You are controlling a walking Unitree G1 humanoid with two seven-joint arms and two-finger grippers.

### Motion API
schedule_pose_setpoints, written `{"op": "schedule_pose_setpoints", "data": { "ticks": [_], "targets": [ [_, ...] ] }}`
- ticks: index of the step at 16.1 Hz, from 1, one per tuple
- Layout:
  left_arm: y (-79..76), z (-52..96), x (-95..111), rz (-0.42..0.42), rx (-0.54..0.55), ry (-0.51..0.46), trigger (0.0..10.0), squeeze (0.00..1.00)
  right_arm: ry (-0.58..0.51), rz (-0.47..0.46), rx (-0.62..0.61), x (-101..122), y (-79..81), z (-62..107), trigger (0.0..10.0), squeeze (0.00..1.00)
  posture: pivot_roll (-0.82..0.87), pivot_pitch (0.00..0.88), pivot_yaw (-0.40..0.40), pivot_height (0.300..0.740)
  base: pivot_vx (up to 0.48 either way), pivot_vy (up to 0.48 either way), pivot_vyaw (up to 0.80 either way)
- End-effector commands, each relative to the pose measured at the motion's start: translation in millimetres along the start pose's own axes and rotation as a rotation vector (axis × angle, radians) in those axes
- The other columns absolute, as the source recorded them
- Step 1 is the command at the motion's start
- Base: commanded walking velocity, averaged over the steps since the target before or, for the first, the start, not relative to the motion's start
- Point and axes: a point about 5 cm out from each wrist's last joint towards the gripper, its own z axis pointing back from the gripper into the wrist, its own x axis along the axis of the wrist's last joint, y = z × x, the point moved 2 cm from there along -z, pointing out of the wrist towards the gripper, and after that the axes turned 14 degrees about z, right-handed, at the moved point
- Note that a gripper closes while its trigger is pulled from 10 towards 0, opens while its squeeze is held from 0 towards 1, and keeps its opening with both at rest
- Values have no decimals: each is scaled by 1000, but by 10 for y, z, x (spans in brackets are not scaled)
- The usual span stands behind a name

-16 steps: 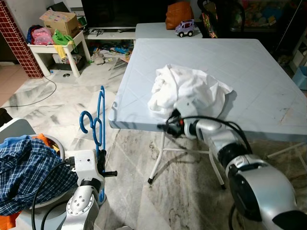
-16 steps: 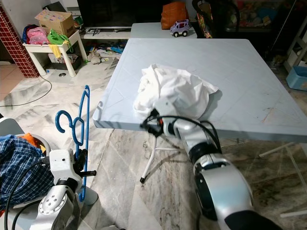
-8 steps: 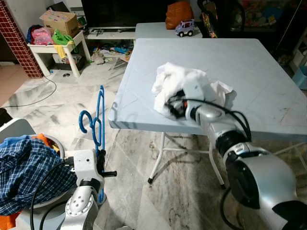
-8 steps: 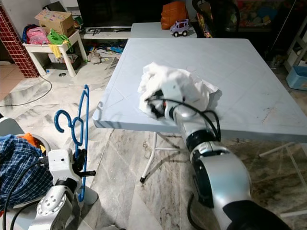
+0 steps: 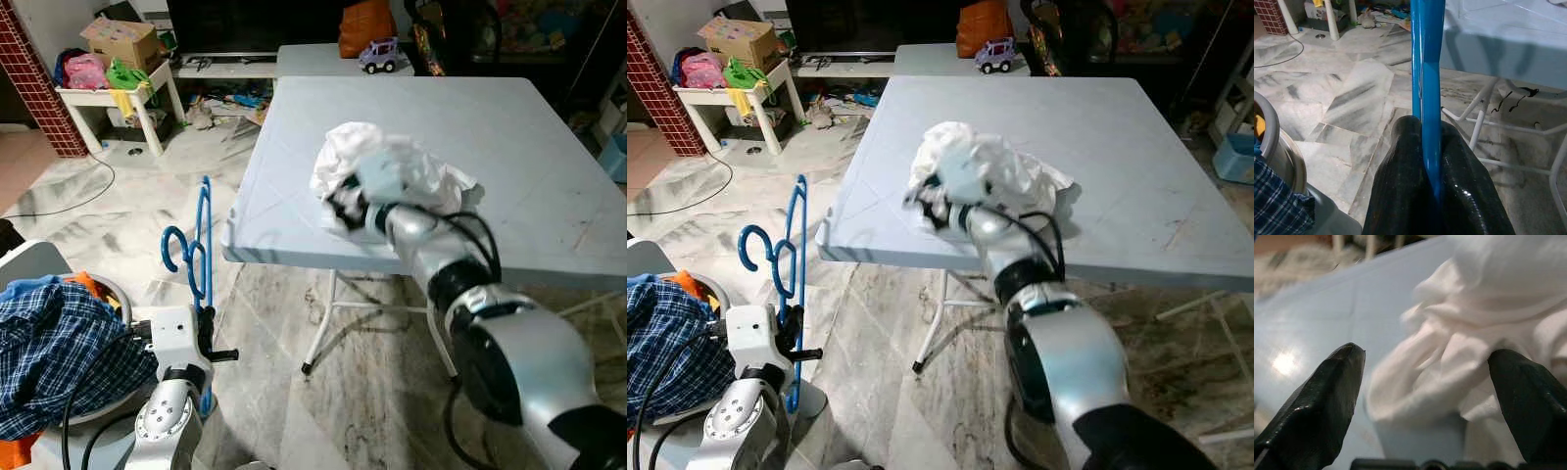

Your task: Hang hanger

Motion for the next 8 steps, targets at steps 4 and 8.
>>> {"op": "schedule_pose_setpoints", "data": {
  "ticks": [4, 8],
  "targets": [
    [-71, -73, 18, 1, -35, 1, 10000, 0, 9, 127, 61, -218, -115, 113, 10000, 1000, 47, 0, 54, 740, 0, 0, 0],
    [-71, -146, 65, -11, -57, 0, 10000, 0, -103, 54, 11, -270, -345, 254, 10000, 0, -3, 0, 86, 740, 0, 0, 0]
  ]
}}
